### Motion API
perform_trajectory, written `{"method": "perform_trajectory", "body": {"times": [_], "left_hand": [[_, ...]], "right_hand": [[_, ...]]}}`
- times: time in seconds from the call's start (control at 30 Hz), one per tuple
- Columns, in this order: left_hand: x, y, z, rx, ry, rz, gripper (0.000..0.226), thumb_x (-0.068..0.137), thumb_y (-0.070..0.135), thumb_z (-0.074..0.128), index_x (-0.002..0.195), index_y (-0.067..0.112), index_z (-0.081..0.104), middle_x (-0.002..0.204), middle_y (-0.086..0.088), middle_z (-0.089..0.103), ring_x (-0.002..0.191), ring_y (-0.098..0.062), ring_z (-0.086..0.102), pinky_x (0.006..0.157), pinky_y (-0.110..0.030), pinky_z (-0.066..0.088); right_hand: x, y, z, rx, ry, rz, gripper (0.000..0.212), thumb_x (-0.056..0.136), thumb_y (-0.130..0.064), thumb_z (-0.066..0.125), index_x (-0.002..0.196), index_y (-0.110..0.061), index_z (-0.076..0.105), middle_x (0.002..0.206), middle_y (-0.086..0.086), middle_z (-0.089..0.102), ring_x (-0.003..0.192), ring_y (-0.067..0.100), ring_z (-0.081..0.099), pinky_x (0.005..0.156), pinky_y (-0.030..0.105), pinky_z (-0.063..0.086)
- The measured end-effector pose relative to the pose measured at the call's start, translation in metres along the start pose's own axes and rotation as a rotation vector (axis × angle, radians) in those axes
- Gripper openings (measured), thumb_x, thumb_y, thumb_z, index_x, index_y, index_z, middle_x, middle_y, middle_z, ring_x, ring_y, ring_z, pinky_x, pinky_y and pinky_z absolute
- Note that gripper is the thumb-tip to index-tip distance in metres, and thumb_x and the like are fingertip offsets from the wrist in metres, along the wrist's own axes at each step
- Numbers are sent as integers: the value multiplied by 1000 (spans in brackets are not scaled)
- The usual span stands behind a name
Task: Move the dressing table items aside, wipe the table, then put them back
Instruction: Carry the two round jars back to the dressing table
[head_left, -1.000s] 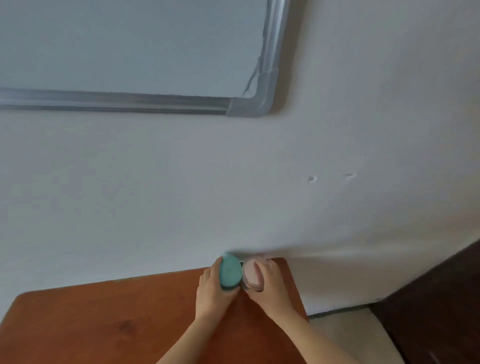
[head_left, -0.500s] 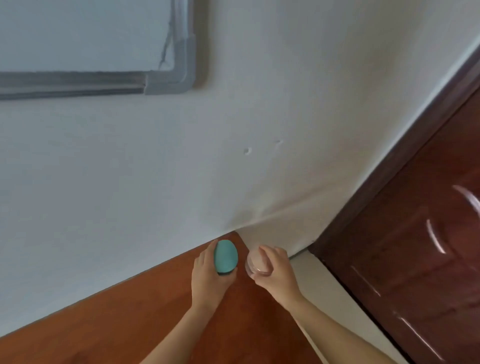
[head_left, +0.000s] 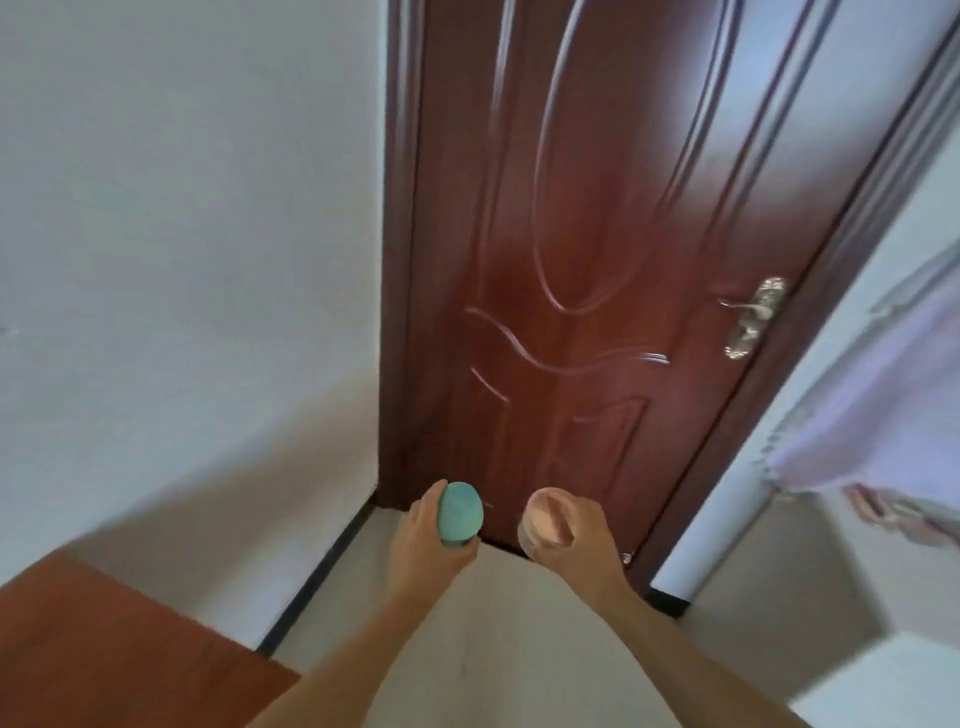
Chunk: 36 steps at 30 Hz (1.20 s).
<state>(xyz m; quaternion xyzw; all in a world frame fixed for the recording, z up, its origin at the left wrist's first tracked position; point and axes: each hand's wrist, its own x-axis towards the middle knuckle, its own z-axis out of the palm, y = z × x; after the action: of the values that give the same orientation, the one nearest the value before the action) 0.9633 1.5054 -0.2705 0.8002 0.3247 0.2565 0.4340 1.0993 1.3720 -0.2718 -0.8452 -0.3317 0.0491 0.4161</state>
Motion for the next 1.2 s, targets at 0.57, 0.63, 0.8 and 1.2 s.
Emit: {"method": "perform_trajectory", "body": {"times": [0.57, 0.63, 0.8, 1.2], "left_hand": [[-120, 246, 347, -309, -745, 358, 58, 65, 8, 80, 107, 30, 48, 97, 7, 60, 92, -18, 58, 75, -28, 44], [-129, 261, 374, -332, -804, 387, 56, 66, 6, 79, 100, 37, 46, 92, 10, 60, 91, -18, 59, 70, -24, 43], [-123, 294, 440, -336, -882, 436, 55, 65, 10, 79, 103, 37, 49, 97, 8, 60, 92, -18, 57, 71, -23, 45], [-87, 334, 585, -253, -928, 442, 73, 65, 19, 80, 129, 21, 45, 114, 3, 56, 102, -21, 54, 80, -28, 44]], "right_hand": [[-190, 209, -334, -97, 661, 539, 52, 64, -12, 73, 113, -20, 58, 102, -8, 39, 108, 23, 55, 94, 33, 47], [-201, 224, -354, -105, 723, 588, 47, 66, -10, 73, 111, -19, 60, 101, -6, 41, 103, 20, 57, 90, 24, 46], [-209, 261, -400, -122, 769, 660, 49, 68, -10, 74, 114, -16, 58, 97, -5, 42, 105, 22, 55, 88, 33, 50], [-176, 355, -482, -24, 854, 777, 49, 71, -4, 74, 101, -33, 48, 100, -10, 36, 97, 10, 53, 85, 42, 54]]}}
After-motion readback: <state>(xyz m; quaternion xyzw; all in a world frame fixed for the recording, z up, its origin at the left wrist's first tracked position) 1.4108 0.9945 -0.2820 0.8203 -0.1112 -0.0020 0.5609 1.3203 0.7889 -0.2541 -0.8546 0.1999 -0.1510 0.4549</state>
